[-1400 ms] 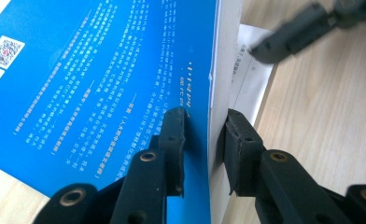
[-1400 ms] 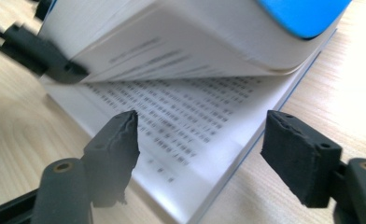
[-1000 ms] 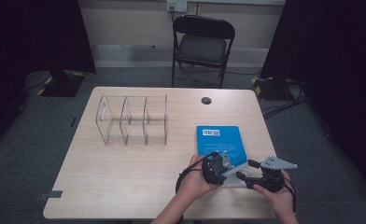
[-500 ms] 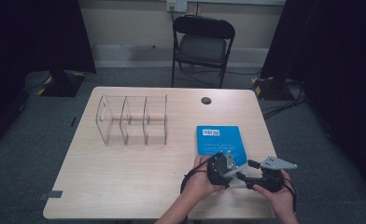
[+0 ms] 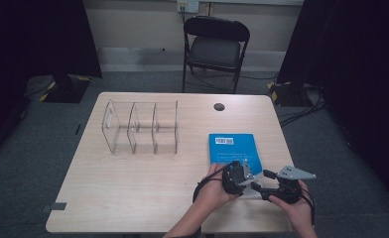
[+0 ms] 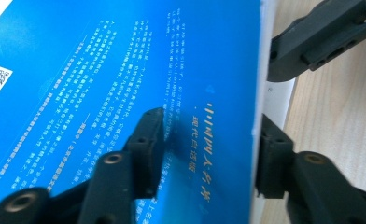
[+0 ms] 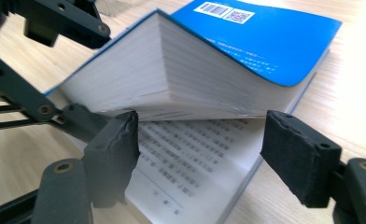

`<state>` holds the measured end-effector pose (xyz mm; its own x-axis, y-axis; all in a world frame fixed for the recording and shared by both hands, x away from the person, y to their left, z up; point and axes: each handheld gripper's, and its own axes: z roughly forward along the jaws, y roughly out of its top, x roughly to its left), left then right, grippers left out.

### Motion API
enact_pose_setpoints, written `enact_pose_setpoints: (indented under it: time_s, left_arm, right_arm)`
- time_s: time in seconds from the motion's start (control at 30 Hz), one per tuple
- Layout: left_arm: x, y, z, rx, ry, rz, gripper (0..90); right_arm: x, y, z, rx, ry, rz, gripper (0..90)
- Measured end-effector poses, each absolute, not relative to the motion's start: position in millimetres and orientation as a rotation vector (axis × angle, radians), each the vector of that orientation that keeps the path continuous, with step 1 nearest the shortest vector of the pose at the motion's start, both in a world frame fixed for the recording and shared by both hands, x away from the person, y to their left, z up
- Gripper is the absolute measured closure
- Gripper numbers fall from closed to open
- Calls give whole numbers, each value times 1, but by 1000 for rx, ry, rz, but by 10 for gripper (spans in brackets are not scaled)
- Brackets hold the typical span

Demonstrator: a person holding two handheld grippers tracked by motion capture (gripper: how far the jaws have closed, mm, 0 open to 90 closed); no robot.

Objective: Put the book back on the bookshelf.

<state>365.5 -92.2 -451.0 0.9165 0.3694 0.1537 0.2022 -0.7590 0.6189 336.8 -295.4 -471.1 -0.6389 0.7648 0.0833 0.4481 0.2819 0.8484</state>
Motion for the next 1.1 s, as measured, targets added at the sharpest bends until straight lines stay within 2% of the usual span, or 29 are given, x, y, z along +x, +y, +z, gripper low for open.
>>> enact_pose_setpoints:
  time_s: [0.27,0.4,0.83,1.1]
  left_arm:
    - [365,-95,-443,2502,424,349,637]
    - [366,-89,-439,2494,451,298,670]
    - [377,-81,-404,2527,507,222,719]
    - [385,-82,-390,2545,529,195,729]
  right_arm:
    - [331,-301,-476,1083,2245,1297,263]
    - [331,-305,-481,1083,2262,1289,262]
    - [331,-305,-482,1074,2272,1340,248]
    - [328,-305,-476,1068,2265,1379,211]
